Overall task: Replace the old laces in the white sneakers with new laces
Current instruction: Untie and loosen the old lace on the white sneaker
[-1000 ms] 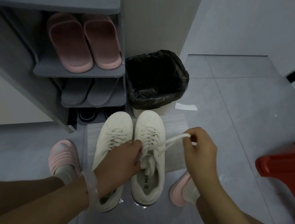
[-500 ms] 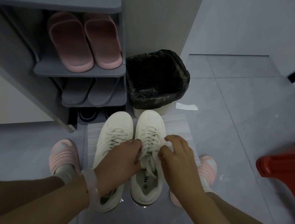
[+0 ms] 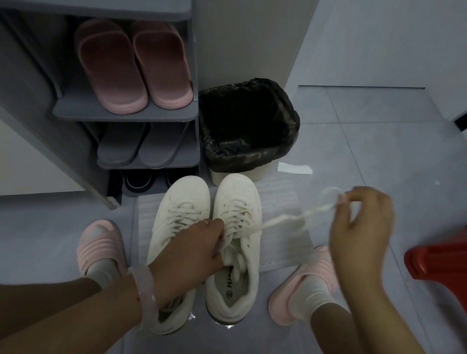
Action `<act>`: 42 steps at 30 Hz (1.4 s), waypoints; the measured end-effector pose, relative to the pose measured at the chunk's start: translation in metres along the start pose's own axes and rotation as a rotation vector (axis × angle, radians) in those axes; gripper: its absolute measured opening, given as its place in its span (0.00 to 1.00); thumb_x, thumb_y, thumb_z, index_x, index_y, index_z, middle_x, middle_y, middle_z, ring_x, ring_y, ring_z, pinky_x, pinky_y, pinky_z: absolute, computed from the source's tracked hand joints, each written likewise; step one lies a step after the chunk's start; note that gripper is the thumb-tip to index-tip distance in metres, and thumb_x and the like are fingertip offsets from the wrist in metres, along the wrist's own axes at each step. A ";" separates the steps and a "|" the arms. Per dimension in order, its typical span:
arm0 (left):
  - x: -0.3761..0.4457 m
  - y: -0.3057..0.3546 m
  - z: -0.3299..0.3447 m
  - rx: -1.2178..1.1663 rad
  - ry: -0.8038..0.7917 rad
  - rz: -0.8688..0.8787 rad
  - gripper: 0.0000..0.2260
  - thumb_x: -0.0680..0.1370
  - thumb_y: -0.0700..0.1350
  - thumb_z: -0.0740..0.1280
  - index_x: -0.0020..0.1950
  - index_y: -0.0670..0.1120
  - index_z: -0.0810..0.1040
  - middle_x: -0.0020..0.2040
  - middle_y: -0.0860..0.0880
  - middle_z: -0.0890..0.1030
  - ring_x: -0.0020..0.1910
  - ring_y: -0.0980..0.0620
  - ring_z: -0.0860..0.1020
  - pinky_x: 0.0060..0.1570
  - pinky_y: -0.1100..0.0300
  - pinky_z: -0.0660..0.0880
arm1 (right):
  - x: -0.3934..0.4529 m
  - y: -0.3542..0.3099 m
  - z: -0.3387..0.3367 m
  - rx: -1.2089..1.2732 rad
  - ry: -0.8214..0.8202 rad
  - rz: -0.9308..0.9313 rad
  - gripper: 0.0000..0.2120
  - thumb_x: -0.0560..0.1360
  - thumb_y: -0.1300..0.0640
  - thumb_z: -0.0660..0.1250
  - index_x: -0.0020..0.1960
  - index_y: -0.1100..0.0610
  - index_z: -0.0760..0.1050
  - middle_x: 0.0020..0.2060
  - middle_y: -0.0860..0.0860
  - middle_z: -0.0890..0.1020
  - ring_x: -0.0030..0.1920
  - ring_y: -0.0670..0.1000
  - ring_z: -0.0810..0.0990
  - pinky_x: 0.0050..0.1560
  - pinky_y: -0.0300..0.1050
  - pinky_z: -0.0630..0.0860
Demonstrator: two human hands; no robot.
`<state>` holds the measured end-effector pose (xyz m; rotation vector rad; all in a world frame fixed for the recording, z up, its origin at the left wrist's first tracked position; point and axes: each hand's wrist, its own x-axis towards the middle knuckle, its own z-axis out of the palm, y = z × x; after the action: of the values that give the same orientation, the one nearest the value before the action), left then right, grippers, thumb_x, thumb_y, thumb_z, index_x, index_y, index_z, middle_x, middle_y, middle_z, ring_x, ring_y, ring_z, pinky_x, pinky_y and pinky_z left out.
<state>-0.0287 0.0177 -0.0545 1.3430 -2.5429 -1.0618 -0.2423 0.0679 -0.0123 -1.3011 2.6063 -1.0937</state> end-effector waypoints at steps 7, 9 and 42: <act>0.002 0.004 -0.003 -0.068 0.094 -0.010 0.07 0.77 0.49 0.63 0.46 0.46 0.70 0.41 0.51 0.73 0.39 0.56 0.70 0.35 0.66 0.62 | -0.030 -0.007 0.018 -0.179 -0.589 -0.156 0.19 0.74 0.57 0.66 0.65 0.54 0.71 0.69 0.54 0.65 0.67 0.55 0.64 0.64 0.45 0.64; 0.005 0.006 -0.002 -0.054 0.153 -0.004 0.07 0.77 0.48 0.63 0.46 0.45 0.74 0.42 0.51 0.74 0.42 0.56 0.72 0.38 0.65 0.62 | -0.048 -0.014 0.025 -0.157 -0.687 -0.186 0.21 0.75 0.52 0.66 0.67 0.52 0.69 0.66 0.51 0.67 0.65 0.52 0.68 0.62 0.44 0.69; 0.014 0.013 -0.019 -0.257 0.207 -0.159 0.07 0.76 0.48 0.66 0.46 0.49 0.69 0.43 0.54 0.74 0.42 0.54 0.74 0.41 0.62 0.70 | -0.068 -0.019 0.036 -0.209 -0.768 -0.234 0.18 0.79 0.50 0.58 0.68 0.50 0.64 0.55 0.51 0.77 0.54 0.52 0.76 0.44 0.39 0.64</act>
<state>-0.0393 0.0017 -0.0359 1.5121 -2.1022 -1.1602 -0.1733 0.0878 -0.0464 -1.6673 2.0456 -0.2246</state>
